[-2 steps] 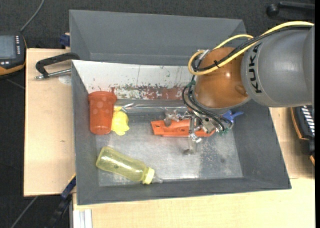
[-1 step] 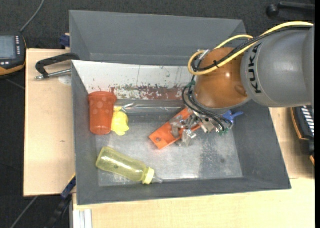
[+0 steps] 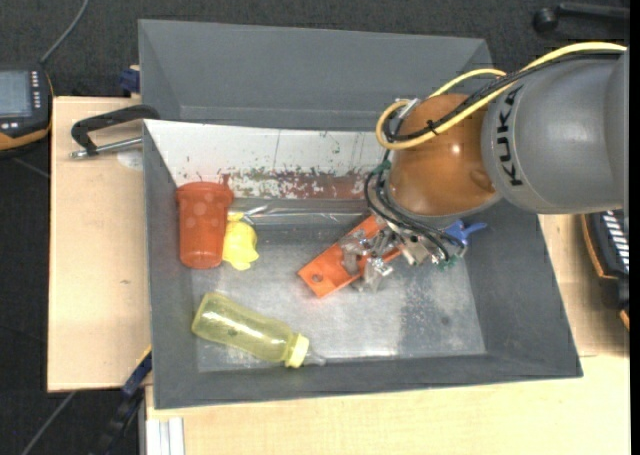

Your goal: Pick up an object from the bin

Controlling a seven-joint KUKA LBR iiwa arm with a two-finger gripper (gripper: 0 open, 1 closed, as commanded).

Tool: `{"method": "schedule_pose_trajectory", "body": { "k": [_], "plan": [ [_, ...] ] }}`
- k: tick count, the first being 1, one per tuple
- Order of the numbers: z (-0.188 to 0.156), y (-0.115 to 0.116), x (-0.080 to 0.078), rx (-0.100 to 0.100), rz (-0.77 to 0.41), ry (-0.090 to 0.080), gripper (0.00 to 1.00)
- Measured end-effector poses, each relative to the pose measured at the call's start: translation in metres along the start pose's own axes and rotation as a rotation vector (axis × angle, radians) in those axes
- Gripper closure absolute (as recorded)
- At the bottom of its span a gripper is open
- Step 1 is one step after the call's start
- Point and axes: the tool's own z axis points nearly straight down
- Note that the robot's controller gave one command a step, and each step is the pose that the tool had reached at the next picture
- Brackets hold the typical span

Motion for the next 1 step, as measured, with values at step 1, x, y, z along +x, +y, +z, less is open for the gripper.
{"method": "schedule_pose_trajectory", "body": {
  "k": [1],
  "plan": [
    [-0.0626, 0.0397, -0.049, 0.0, -0.012, -0.006, 1.0]
  ]
}}
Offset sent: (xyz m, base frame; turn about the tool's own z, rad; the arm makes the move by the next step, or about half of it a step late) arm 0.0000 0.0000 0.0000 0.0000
